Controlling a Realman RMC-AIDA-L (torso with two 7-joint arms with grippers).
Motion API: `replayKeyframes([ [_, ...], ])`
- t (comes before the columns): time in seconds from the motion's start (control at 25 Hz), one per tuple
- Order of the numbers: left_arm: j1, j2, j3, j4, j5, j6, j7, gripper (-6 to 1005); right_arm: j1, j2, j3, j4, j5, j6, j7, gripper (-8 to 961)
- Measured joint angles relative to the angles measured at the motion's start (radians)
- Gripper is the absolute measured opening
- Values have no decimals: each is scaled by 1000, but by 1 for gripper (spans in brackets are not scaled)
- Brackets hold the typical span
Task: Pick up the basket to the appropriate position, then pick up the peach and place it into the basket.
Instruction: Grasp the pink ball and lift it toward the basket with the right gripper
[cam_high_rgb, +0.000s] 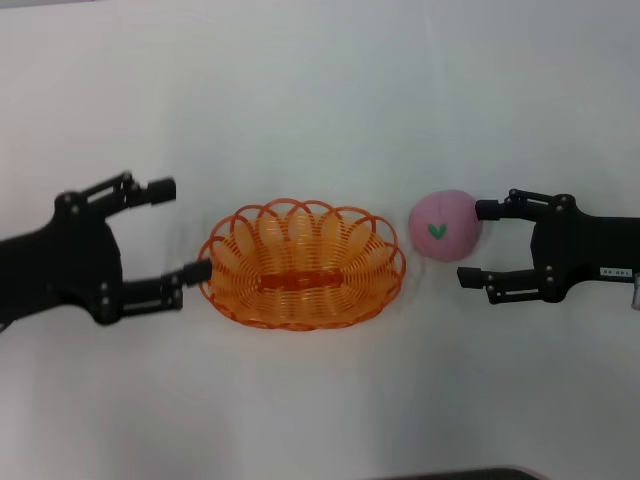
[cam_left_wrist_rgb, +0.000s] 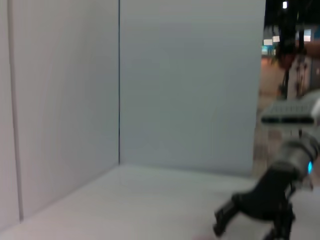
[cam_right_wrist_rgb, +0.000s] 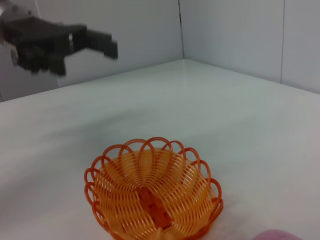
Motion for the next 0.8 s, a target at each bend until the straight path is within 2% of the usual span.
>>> replayKeyframes([
  [0.24,34,-2,-23,-18,76,-4,32,883,-4,0,11,0,0,0,-6,945],
  [0.44,58,-3,-26,-33,127,8,52,882,-5,0,15,1,0,2,-8,945],
  [0.8,46,-2,-22,-138,204,-18,91,876,-8,0,14,3,0,2,-9,945],
])
